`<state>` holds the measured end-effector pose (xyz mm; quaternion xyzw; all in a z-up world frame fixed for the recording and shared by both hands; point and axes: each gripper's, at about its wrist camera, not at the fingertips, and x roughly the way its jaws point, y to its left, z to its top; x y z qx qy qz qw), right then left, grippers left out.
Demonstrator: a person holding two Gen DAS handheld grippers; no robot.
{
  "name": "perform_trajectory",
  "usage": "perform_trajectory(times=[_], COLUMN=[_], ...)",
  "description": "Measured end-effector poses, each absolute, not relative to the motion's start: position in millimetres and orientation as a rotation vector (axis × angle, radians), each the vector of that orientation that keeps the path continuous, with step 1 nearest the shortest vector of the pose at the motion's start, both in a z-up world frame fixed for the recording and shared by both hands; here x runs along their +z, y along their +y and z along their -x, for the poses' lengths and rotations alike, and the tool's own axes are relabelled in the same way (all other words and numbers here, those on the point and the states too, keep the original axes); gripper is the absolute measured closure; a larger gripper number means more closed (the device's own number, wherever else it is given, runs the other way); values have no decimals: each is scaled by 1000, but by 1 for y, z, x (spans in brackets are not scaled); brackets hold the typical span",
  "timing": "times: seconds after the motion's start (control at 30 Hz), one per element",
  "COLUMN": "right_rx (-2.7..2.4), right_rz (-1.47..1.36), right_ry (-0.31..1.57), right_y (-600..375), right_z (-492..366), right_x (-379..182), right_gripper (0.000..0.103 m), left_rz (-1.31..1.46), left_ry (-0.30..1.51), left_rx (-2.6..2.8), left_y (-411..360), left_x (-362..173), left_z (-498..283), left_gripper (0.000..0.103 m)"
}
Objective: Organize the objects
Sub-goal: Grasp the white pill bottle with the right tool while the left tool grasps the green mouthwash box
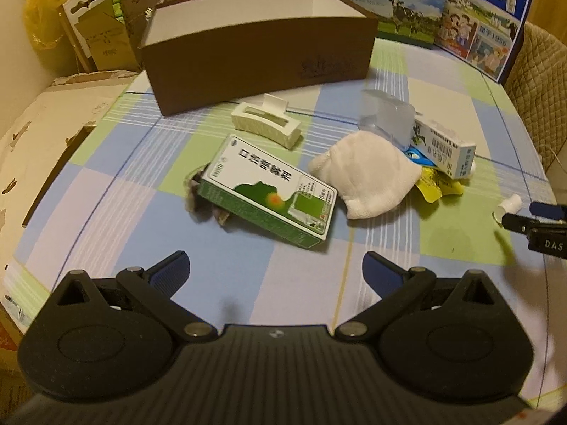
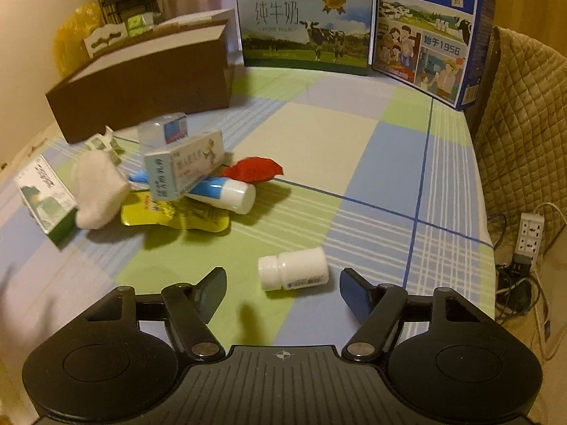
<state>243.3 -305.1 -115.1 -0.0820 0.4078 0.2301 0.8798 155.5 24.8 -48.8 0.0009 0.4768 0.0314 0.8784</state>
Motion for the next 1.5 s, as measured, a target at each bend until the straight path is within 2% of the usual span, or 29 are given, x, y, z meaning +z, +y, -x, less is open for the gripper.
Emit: perform_trajectory(times=[0.23,0.37,0.43,0.47,0.6,0.77,0.97,1.13,1.17,1.2,1.27,1.4,1.5], right_rx=[485,486,484,477,452,407,359,340,339,338,338,342,343], right_rz=[189,178,169,167,128,104,97,96,97,98,96,90,83], right_ry=[870,891,892,893,916,936,949,957,957,958,959,959,956], right_y=[-300,-300,-302,-304,-312,-326,-338,-343,-343,-343,-342,-339,-338], right_z=[-255,-259,-261,-261,-263,-261,-260,-261,-261,-262,-262,-265,-266], right_x=[-125,-128,-129,-129,-126,-122,-120,-119,-119,-119,-119,-117,-115], right_gripper=[41,59,59,59,59,59,59,59,59,59,59,59,59], left_rz=[63,138,178,201,313,490,747,921,939,947,931,809,704], left_ry=[1008,993,983,978,961,926,897,821,814,814,825,842,889], left_rx=[56,55,61,65,84,98,104,107,108,105,111,97,83], left_y=[24,30,35,39,54,77,101,115,116,117,117,116,113], left_x=[-64,-70,-73,-74,-80,-90,-115,-127,-128,-129,-126,-106,-91], left_z=[-167,-172,-175,-176,-179,-184,-188,-191,-193,-195,-200,-207,-213], left_gripper=[1,1,3,7,15,19,35,38,44,57,60,73,75])
